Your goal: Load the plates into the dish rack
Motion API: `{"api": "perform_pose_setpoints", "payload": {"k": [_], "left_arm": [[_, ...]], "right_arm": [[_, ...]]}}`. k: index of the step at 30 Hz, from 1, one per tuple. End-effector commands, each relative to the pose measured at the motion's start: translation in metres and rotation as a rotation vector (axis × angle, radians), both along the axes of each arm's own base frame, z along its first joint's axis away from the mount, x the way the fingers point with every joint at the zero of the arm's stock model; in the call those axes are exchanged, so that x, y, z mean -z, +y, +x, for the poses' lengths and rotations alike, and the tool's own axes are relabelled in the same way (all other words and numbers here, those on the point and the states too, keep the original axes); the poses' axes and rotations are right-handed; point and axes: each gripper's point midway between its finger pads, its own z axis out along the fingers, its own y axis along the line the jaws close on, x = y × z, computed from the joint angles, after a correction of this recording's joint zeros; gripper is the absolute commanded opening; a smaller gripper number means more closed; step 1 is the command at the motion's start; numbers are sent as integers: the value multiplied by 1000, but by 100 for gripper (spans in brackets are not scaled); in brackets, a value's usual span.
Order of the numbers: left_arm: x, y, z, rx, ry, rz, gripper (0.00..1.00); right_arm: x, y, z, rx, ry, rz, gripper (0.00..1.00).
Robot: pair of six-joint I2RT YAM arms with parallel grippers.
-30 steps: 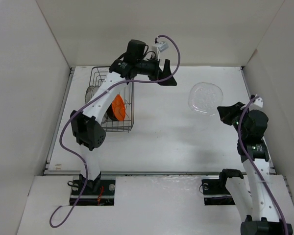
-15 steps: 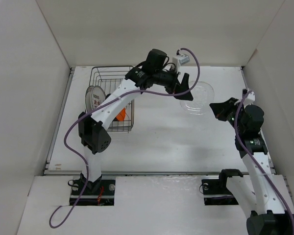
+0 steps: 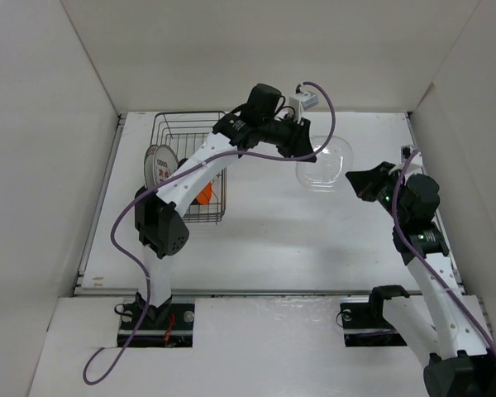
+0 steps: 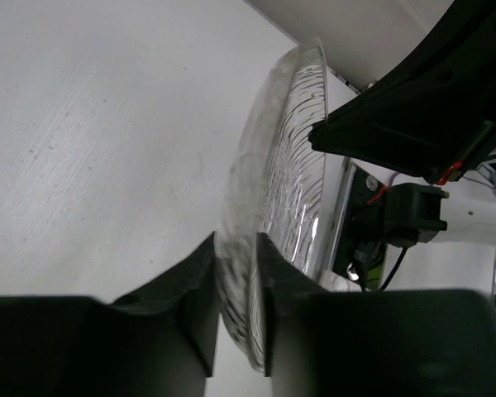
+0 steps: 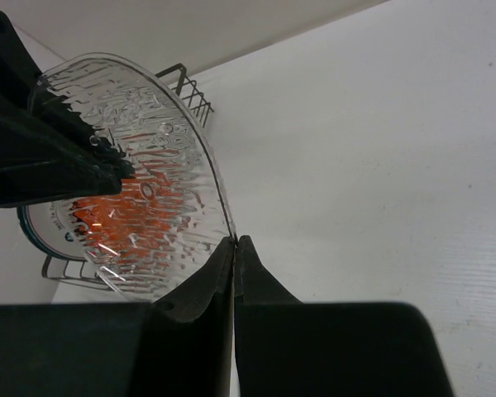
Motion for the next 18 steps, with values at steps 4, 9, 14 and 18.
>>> {"api": "perform_pose_setpoints", "payload": {"k": [4, 9, 14, 18], "left_arm": [[-24, 0, -15, 73, -36, -70, 0], [-43, 38, 22, -263, -182, 47, 0], [-42, 153, 75, -842, -360, 429, 0], [-19, 243, 69, -1141, -407, 695, 0]], "right_arm": [[-51, 11, 4, -40, -155, 51, 6], [-39, 4, 15, 15, -107, 53, 100], [-12, -8, 20, 100, -12, 35, 100], [2, -12, 28, 131, 42, 22, 100]]}}
